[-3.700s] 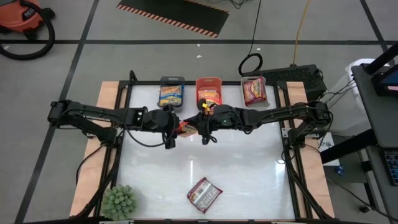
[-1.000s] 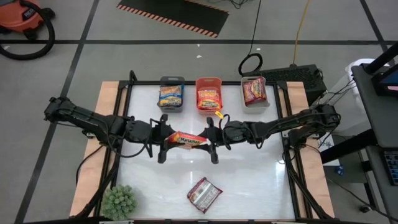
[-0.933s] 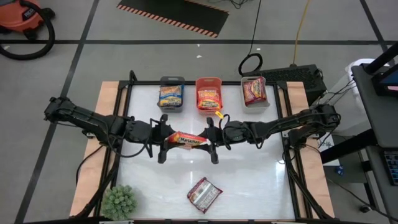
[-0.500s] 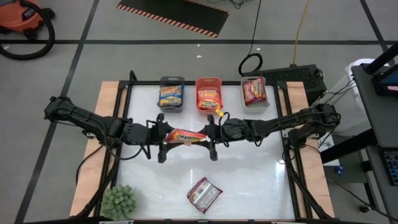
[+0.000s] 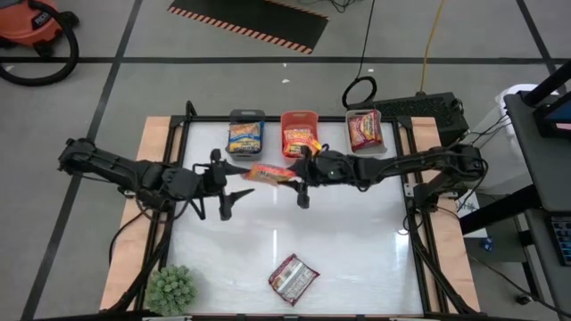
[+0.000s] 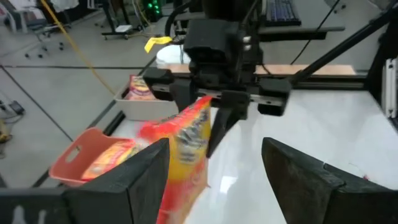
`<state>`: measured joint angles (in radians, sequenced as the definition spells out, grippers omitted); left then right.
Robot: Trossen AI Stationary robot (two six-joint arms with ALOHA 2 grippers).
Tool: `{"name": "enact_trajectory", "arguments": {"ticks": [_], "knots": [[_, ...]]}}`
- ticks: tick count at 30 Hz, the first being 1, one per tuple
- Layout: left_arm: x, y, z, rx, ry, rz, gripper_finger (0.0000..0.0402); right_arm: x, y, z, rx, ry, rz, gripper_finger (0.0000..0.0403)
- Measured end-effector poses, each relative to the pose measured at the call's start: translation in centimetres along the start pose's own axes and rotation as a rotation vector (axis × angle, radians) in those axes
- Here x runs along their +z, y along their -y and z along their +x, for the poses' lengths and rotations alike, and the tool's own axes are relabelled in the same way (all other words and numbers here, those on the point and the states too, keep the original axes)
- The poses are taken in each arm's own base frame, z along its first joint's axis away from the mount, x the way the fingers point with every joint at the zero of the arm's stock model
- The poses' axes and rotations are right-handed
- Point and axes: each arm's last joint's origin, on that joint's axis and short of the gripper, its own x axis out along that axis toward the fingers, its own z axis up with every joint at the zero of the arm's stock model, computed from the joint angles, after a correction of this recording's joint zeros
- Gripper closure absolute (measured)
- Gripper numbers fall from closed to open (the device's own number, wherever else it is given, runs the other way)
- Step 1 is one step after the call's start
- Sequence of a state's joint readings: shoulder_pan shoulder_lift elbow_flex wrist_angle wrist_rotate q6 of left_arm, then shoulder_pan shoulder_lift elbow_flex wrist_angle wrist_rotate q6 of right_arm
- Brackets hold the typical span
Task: Sort Maruchan noodles
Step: Put the orange noodle pack into the orange bin
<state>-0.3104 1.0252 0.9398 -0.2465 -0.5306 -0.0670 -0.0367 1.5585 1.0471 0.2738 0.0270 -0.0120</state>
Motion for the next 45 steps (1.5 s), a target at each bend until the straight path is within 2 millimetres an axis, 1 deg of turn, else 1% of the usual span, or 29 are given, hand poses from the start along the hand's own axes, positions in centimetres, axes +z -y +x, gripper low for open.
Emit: {"name": "enact_trajectory", "arguments": {"ticks": [4,6,10,17,20,23,27,32,36,41,45], "knots": [[-0.1,-0.8,-0.8,0.036,-0.022,0.021,0.0142,-0.6,1.7,0.0,-0.044,-0.055,0.026,0.0288],[-0.3,-1.3,-0.9,0.055,-0.041,0.037,0.0142,-0.7,2.5,0.0,-0.065,-0.071,0.044,0.0288],[-0.7,-2.0,-0.5,0.092,-0.081,0.045,0.0142,-0.9,3.9,-0.1,-0.106,-0.083,0.076,0.0288],[-1.0,-2.3,0.4,0.104,-0.120,0.082,0.0142,-0.9,5.7,-0.3,-0.159,-0.060,0.190,0.0287],[-1.5,-2.5,0.2,0.105,-0.168,0.138,0.0142,-0.8,6.1,-0.4,-0.176,-0.051,0.222,0.0287],[-1.8,-3.2,-0.5,0.114,-0.211,0.173,0.0142,-0.9,6.4,-0.4,-0.185,-0.049,0.243,0.0287],[-1.5,-4.1,-1.7,0.113,-0.187,0.126,0.0142,-0.9,6.6,-0.5,-0.200,-0.048,0.239,0.0287],[-1.3,-4.4,-2.5,0.103,-0.167,0.091,0.0142,-0.9,7.2,-0.6,-0.227,-0.049,0.225,0.0287],[-1.8,-4.4,-2.3,0.101,-0.177,0.077,0.0142,-0.9,7.4,-0.6,-0.230,-0.050,0.218,0.0287],[-3.6,-3.9,-1.2,0.076,-0.160,0.088,0.0142,-0.8,7.6,-0.6,-0.232,-0.041,0.186,0.0287],[-4.6,-4.1,-0.9,0.047,-0.152,0.107,0.0142,-0.5,8.5,-0.8,-0.257,0.010,0.210,0.0287]]}}
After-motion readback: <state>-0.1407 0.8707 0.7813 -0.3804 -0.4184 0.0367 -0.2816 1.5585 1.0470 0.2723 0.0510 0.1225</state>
